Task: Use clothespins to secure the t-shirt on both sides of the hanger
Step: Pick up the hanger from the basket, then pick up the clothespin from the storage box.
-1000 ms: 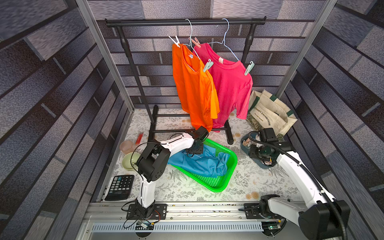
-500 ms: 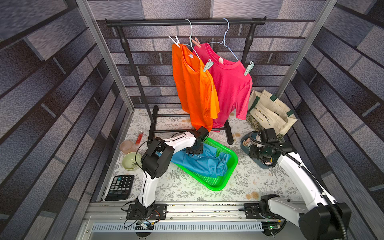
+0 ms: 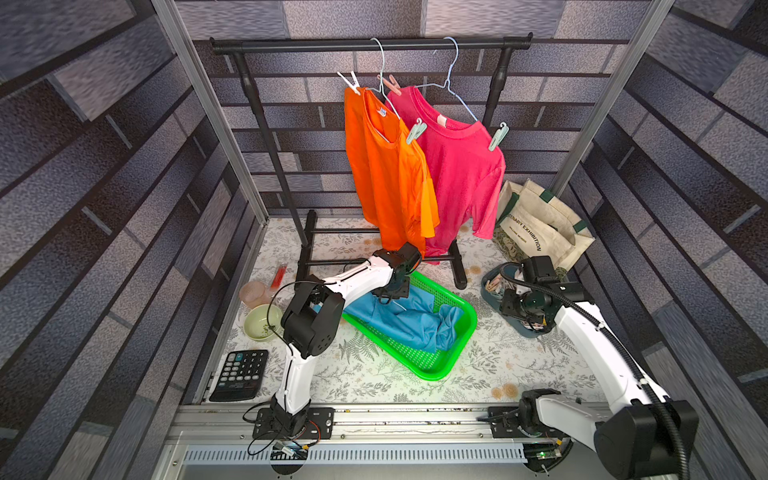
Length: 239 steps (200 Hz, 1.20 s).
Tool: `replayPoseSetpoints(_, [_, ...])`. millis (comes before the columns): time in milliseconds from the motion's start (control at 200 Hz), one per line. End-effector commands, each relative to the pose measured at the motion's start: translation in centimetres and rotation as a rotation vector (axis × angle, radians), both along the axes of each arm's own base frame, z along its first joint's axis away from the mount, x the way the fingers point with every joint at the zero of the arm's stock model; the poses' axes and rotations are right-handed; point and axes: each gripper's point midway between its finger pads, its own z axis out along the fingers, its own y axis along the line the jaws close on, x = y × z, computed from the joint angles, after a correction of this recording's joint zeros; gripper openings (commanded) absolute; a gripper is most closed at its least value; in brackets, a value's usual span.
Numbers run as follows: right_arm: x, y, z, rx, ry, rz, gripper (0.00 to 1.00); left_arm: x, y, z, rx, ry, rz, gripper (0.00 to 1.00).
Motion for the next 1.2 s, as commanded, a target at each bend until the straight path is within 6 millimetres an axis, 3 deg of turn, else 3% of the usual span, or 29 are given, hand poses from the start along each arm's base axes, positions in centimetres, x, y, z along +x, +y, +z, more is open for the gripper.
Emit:
replayPoseSetpoints(0, [0.9,-0.6,0.2,0.008,0.02,-0.005,0.41,0.8,1.7,12.0,-0.059,-0.266,0.02,0.0])
replayPoseSetpoints(160, [3.3,-2.9,-1.2,-0.037,0.045,-0.069,0.4,-0.1,3.6,20.5,-0.174,-0.51,0.053,0.0])
replayPoseSetpoints(200, [4.9,-3.7,-0.6,-0.077,0.016,-0.079,0.4,-0.5,4.0,22.1,-0.214,-0.561,0.059,0.0])
replayPoseSetpoints(366, [8.7,-5.2,-3.1,-0.149,0.025,-0.073,0.39,-2.2,5.6,27.8,-0.37,-0.74,0.083,0.0])
replayPoseSetpoints(461, [10.1,-5.6,-5.1,-0.157,0.043,-0.072,0.53,-3.1,6.2,30.3,-0.438,-0.819,0.074,0.0])
replayPoseSetpoints(631, [11.5,-4.5,-8.0,-0.075,0.06,-0.057,0.58,-3.6,7.0,32.4,-0.462,-0.891,0.068,0.0])
replayPoseSetpoints(792, [12.3,-3.8,-9.7,-0.025,0.061,-0.054,0.51,-3.6,7.4,33.5,-0.404,-0.956,0.055,0.0])
replayPoseSetpoints(962, [12.9,-3.5,-10.9,0.028,0.056,-0.058,0.33,-4.1,7.0,34.6,-0.181,-1.095,-0.008,0.0])
replayPoseSetpoints(1082, [12.9,-3.7,-11.2,0.054,0.053,-0.071,0.16,-5.4,6.0,35.9,-0.164,-1.187,-0.08,0.0])
replayPoseSetpoints(1192, [12.8,-3.7,-10.5,0.061,0.036,-0.074,0.09,-6.9,6.9,39.4,-0.243,-1.296,-0.071,0.0])
